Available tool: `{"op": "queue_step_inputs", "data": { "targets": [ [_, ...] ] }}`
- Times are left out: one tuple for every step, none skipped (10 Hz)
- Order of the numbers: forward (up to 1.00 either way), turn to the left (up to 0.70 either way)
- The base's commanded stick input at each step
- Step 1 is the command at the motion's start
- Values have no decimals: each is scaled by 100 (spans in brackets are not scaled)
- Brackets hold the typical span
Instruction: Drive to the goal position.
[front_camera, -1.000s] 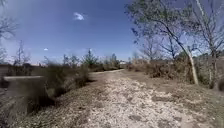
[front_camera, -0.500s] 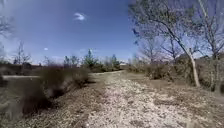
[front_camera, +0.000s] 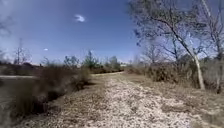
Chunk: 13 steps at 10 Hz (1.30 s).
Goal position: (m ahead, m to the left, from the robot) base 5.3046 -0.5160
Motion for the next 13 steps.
{"op": "queue_step_inputs", "data": {
  "targets": [
    [70,0],
    [70,0],
    [70,0],
    [70,0],
    [70,0],
    [70,0],
    [70,0],
    [70,0],
    [70,0],
    [70,8],
    [70,24],
    [70,35],
    [70,35]
  ]
}}
